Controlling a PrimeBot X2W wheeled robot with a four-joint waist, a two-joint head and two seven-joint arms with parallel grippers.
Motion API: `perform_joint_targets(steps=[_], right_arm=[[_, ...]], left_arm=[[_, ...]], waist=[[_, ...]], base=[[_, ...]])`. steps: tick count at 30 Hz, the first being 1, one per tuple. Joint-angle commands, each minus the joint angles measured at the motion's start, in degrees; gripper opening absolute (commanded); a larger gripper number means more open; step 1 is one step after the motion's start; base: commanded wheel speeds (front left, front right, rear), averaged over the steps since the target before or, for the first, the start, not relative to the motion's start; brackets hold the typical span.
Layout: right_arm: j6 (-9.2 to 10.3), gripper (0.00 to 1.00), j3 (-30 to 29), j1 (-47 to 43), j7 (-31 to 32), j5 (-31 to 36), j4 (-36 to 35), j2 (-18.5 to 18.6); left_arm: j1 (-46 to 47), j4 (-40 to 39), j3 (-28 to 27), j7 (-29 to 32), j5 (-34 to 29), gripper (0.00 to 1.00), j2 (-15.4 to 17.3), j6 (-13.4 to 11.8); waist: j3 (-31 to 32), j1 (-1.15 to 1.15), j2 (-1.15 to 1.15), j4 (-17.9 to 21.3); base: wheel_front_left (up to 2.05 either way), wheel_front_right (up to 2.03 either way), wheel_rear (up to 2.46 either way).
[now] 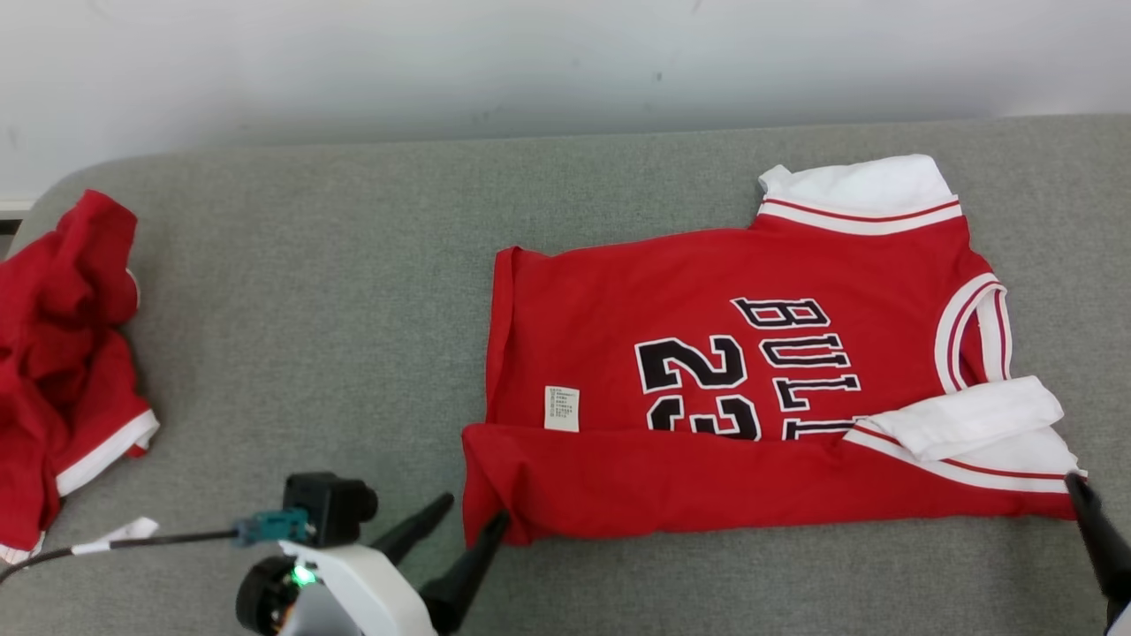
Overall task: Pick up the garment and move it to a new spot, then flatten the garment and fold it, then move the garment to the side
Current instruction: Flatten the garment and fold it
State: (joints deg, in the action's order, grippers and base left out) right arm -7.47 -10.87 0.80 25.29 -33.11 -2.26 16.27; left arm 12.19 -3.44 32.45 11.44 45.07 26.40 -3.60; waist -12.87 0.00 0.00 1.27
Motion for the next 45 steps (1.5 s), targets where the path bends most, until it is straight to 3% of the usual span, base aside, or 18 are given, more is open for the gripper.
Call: perform_joint_targets(steps=[1,8,26,27,28,29,30,31,38,45], right_arm=[[-0.02,1.00,0.77,-1.39,-0.57,1.31,-0.11,1.27],[-0.02,1.00,3.12,-0.23,-3.70,4.44,4.20,3.63],[-0.02,1.00,8.87,8.30,-3.58,3.49,14.56,2.93],[-0.02,1.00,9.21,8.29,-3.25,3.30,14.78,3.01],[-0.02,1.00,9.61,8.23,-2.96,3.05,15.03,3.05],[-0.03,0.89,9.97,8.12,-2.45,2.82,15.35,3.09],[-0.03,0.35,10.38,8.09,-2.11,2.60,15.62,3.20],[-0.04,0.00,10.54,8.10,-1.67,2.11,15.92,3.14],[-0.03,0.00,8.29,10.19,4.17,-5.87,12.38,4.26],[-0.02,0.00,3.38,11.92,13.92,-12.13,6.77,7.90]], left_arm=[[-1.17,-0.57,0.41,-0.12,-0.18,1.00,0.20,-0.30],[-0.49,0.42,1.68,-0.55,-1.34,1.00,-0.75,-0.32],[3.94,6.25,4.04,0.20,0.64,1.00,-4.32,3.05],[4.03,6.44,4.15,0.32,0.68,0.75,-4.39,3.25],[4.12,6.60,4.24,0.40,0.81,0.39,-4.47,3.39],[4.20,6.77,4.27,0.52,1.06,0.13,-4.55,3.51],[4.25,7.01,4.42,0.78,1.24,0.00,-4.51,3.78],[4.24,7.20,4.46,0.99,1.29,0.00,-4.39,4.07],[4.85,5.14,3.46,4.28,5.04,0.00,-2.00,6.12],[5.28,-1.21,0.47,8.39,8.94,0.00,1.69,5.81]], waist=[[-0.59,0.00,0.00,-0.07],[-2.33,0.00,0.00,-0.06],[-4.97,0.00,0.00,-1.65],[-5.01,0.00,0.00,-1.67],[-5.05,0.00,0.00,-1.68],[-5.08,0.00,0.00,-1.68],[-5.07,0.00,0.00,-1.67],[-5.01,0.00,0.00,-1.65],[-3.07,0.00,0.00,-1.50],[-1.15,0.00,0.00,-0.97]], base=[[0.00,0.00,0.00],[0.00,0.00,0.00],[0.00,0.00,0.00],[0.00,0.00,0.00],[0.00,0.00,0.00],[0.00,0.00,0.00],[0.00,0.00,0.00],[0.00,0.00,0.00],[0.00,0.00,0.00],[0.00,0.00,0.00]])
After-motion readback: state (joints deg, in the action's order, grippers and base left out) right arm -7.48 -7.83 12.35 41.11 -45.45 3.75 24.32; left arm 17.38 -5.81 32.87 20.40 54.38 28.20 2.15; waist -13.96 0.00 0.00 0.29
